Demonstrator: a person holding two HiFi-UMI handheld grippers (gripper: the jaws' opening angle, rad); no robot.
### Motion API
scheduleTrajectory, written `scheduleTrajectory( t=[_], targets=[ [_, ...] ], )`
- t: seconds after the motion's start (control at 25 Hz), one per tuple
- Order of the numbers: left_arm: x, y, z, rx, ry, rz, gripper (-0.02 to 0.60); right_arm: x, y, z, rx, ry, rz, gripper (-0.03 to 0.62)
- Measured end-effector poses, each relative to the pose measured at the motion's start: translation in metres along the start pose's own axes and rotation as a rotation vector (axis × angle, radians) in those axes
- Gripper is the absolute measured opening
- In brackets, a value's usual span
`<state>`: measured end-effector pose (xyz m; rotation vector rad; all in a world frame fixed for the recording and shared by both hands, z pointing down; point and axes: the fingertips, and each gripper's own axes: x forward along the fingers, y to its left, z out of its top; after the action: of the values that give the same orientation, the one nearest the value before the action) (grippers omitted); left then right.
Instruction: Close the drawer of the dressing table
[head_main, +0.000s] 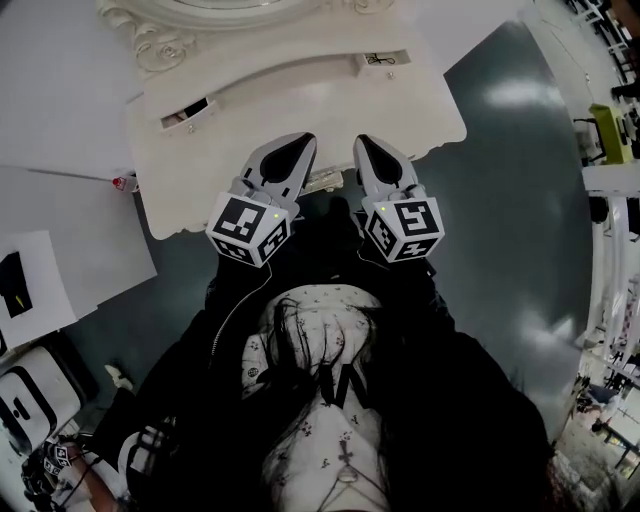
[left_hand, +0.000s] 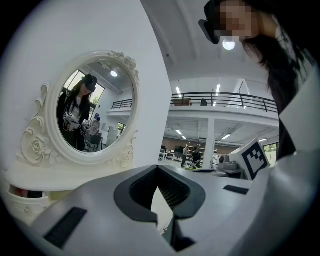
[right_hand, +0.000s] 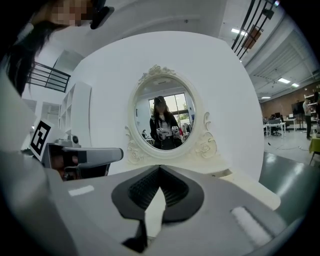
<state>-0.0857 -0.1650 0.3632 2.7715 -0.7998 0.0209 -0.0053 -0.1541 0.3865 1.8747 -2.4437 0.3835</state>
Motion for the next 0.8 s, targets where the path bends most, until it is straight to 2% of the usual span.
scheduleTrajectory(
  t=[0.36,0.8],
  targets=[
    [0.078,0.009,-0.009,-0.036,0.022,0.077,0.000,0.032,-0.084,0.002,0.011,0.052,0.037,0.008],
    [0.134,0.018,-0.026,-0.053,0.054,0.191,0.000,0.062,-0.199,-0.039,0.013,0.166,-0.002,0.008]
  ],
)
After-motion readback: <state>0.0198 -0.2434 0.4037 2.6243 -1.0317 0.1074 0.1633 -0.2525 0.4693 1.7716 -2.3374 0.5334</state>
